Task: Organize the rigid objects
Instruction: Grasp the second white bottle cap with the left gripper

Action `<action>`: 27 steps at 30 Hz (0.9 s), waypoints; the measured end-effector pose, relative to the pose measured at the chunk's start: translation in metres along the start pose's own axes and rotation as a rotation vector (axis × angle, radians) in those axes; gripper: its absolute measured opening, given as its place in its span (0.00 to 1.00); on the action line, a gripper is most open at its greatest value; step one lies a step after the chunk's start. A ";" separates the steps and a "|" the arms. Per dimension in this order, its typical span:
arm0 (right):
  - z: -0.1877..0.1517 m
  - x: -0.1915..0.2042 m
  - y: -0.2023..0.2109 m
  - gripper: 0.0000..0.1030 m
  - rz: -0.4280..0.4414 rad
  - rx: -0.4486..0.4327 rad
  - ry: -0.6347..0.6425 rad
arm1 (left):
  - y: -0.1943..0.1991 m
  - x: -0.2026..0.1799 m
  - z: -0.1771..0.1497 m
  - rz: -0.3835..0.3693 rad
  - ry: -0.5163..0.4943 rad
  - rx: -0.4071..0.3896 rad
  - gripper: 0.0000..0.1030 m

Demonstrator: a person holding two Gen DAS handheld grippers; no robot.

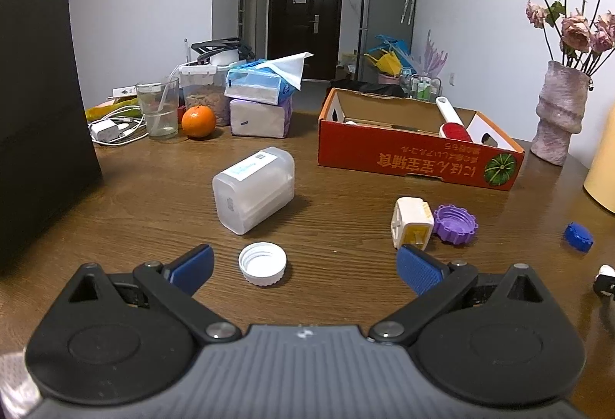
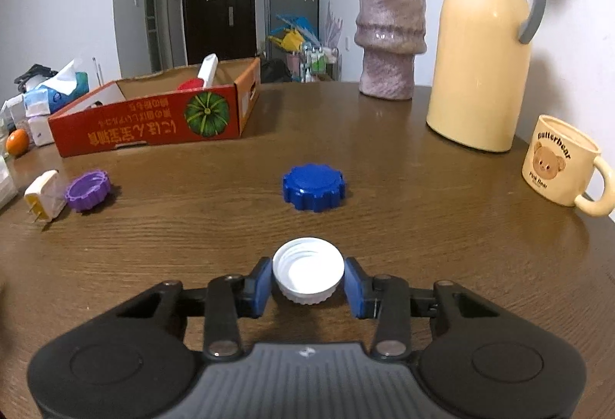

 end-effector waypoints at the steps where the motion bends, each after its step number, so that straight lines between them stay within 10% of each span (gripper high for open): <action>1: 0.001 0.000 0.001 0.38 0.000 -0.008 -0.003 | -0.002 0.001 0.000 0.003 -0.001 0.003 1.00; 17: 0.013 0.006 0.018 0.38 0.010 -0.135 -0.017 | -0.056 0.025 -0.010 0.073 -0.077 0.090 1.00; 27: 0.013 0.010 0.022 0.38 0.016 -0.163 -0.017 | -0.085 0.027 -0.015 0.084 -0.065 0.137 0.80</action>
Point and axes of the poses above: each gripper's, at about its wrist camera, not at the fingertips, and y roughly against the way its jaws point, x to its left, z to its top, the point moved 10 cm from there along -y, roughly the way its jaws point, and after that the axes turned 3 degrees about z, right-handed, at the moved point
